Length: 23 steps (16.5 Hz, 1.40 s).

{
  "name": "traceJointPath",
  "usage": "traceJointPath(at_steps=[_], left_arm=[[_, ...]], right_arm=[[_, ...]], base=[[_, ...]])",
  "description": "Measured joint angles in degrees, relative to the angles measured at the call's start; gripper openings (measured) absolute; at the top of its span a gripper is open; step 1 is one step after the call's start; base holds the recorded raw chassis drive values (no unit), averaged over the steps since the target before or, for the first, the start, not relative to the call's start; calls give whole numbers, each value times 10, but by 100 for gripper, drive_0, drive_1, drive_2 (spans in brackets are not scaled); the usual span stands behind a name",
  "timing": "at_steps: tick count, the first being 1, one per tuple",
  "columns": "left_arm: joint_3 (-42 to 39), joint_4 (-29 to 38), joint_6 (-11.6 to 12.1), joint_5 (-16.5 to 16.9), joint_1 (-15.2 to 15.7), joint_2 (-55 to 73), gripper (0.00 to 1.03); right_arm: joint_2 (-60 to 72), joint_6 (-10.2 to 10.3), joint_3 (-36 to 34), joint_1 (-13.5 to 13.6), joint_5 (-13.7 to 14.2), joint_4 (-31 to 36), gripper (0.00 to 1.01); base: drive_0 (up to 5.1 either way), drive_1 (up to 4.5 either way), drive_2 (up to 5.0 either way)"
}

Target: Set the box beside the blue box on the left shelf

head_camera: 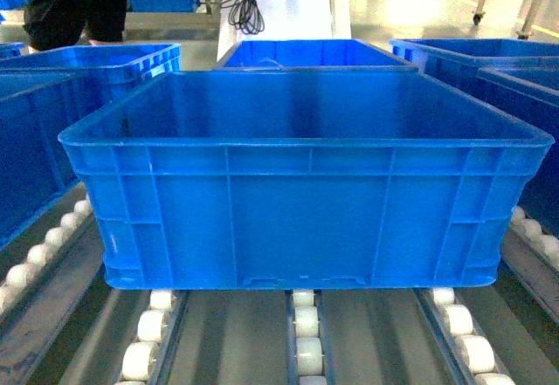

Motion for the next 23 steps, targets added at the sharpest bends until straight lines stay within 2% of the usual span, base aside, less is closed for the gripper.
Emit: traceJointPath(at_steps=[1, 3, 4, 5, 6, 12, 13, 14, 23], left_arm=[[2, 18, 1, 0, 0, -13, 2], [0, 7, 1, 0, 0, -14, 2], [0, 5, 1, 0, 0, -14, 2], [0, 5, 1, 1, 0, -14, 2], [0, 6, 1, 0, 0, -14, 12], [0, 5, 1, 0, 0, -14, 91], [0, 5, 2, 0, 0, -14, 100], [0, 5, 2, 0, 0, -14, 98], [0, 5, 2, 0, 0, -14, 98]], right_arm=[[-10, 0, 0, 0, 0, -10, 1], [-31, 0, 0, 3, -1, -33, 1], [-78, 0, 0, 3, -1, -102, 1], [-128, 0, 0, 3, 0, -127, 1], [-127, 0, 1, 3, 0, -129, 12], [-126, 0, 0, 3, 0, -132, 91], [-126, 0, 0, 3, 0, -132, 100], [-126, 0, 0, 3, 0, -132, 97], [-126, 0, 0, 3, 0, -132, 98]], base=[[0, 0, 0], [0, 0, 0], [0, 0, 0], [0, 0, 0], [0, 0, 0], [0, 0, 0], [0, 0, 0], [0, 0, 0], [0, 0, 0]])
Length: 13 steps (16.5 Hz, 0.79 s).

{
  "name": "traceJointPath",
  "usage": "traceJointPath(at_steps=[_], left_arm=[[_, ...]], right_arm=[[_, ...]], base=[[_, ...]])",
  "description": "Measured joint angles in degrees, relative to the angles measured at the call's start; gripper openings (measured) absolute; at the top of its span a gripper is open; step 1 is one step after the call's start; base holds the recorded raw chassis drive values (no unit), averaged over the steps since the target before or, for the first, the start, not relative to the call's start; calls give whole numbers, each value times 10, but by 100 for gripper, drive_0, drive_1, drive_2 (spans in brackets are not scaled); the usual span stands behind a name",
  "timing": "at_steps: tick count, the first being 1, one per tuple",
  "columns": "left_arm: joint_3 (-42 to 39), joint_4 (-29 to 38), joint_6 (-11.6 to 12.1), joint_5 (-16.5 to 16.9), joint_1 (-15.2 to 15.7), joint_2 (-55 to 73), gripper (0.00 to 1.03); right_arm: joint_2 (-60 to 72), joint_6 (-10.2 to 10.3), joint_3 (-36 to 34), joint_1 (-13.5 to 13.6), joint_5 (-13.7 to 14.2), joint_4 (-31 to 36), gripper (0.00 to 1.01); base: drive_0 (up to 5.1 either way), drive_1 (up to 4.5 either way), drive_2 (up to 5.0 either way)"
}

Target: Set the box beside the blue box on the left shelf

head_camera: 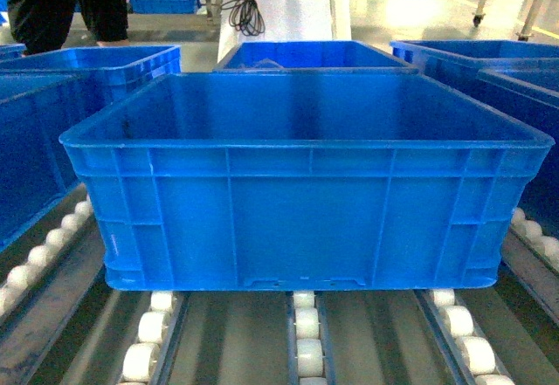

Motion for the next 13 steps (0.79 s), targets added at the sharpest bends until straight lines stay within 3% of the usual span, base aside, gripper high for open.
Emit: traceJointPath(at_steps=[8, 10, 11, 12, 13], left_arm=[[0, 0, 1, 0, 0, 0, 97], [0, 0, 1, 0, 0, 0, 77], [0, 0, 1, 0, 0, 0, 62], [0, 0, 0, 0, 0, 0, 53], [0, 0, 0, 0, 0, 0, 65]], right_arm=[[0, 1, 0, 0, 0, 0, 96], [0, 1, 0, 0, 0, 0, 74], [0, 1, 0, 0, 0, 0, 61], [0, 0, 0, 0, 0, 0, 61], [0, 0, 0, 0, 0, 0, 74]], base=[[0, 0, 0], [0, 0, 0], [0, 0, 0], [0, 0, 0], [0, 0, 0]])
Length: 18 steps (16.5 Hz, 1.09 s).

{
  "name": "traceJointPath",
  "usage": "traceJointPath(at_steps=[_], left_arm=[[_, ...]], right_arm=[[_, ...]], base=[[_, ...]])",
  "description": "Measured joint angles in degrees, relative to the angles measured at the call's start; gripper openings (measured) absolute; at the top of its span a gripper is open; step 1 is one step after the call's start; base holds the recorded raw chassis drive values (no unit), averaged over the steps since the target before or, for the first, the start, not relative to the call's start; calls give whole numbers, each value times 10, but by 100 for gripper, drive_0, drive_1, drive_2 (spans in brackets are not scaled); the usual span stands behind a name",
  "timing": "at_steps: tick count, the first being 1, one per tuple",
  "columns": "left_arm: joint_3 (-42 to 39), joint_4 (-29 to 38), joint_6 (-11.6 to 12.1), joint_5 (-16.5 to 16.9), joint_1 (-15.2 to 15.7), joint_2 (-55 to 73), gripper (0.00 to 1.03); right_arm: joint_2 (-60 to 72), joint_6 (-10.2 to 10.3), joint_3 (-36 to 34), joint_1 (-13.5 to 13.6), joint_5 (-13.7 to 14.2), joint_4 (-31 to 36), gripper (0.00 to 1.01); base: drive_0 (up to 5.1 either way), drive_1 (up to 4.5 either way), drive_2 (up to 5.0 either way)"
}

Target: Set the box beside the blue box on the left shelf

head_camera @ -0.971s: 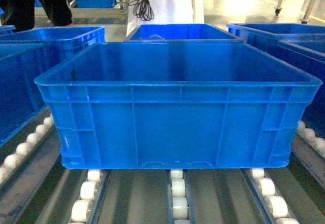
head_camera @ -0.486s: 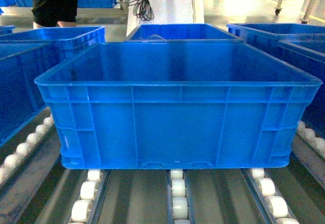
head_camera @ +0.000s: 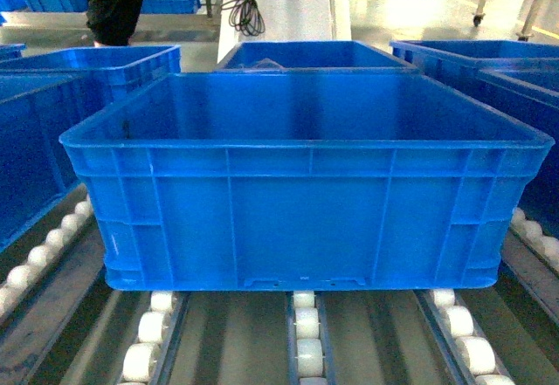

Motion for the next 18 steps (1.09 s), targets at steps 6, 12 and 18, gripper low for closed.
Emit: traceJointPath(at_steps=[6, 12, 18], left_arm=[[0, 0, 1, 0, 0, 0, 98], [0, 0, 1, 0, 0, 0, 98], [0, 0, 1, 0, 0, 0, 98]], right_arm=[[0, 1, 0, 0, 0, 0, 98], [0, 1, 0, 0, 0, 0, 98], [0, 1, 0, 0, 0, 0, 98]], base=[[0, 0, 0], [0, 0, 0], [0, 0, 0]])
